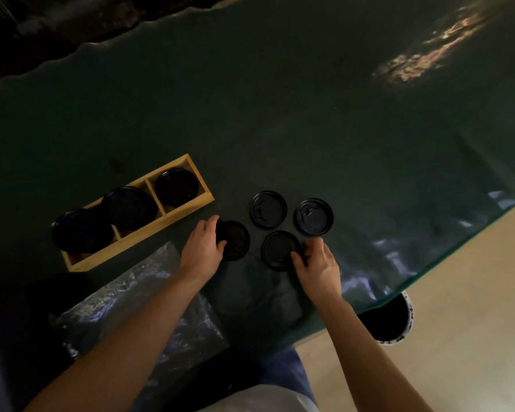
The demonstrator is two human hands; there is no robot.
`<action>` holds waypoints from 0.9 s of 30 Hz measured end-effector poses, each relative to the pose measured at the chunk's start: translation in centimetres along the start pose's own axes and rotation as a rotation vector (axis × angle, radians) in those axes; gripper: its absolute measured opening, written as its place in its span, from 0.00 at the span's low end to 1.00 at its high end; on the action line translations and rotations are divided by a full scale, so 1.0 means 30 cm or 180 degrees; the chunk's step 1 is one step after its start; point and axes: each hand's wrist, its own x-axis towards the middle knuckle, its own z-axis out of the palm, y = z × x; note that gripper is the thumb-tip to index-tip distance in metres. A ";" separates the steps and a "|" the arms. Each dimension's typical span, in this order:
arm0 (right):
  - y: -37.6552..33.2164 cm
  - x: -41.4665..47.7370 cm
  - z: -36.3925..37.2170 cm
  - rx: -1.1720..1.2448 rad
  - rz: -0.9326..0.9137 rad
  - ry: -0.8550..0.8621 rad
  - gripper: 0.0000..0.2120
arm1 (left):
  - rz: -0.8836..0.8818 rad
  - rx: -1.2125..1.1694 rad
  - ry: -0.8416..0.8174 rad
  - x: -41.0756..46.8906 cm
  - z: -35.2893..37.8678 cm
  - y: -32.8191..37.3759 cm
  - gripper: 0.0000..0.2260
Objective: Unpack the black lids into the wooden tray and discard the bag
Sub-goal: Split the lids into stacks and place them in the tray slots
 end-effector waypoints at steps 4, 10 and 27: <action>0.005 0.018 0.004 -0.0018 -0.0051 -0.0017 0.17 | -0.0199 -0.0148 0.0011 0.003 0.002 0.000 0.20; 0.015 0.044 0.020 -0.0094 -0.0170 -0.0002 0.09 | -0.0331 -0.0222 0.0020 -0.008 0.000 -0.021 0.12; 0.036 0.298 -0.082 0.0197 0.0209 0.0563 0.09 | -0.0337 -0.1399 0.0318 0.057 -0.032 0.098 0.16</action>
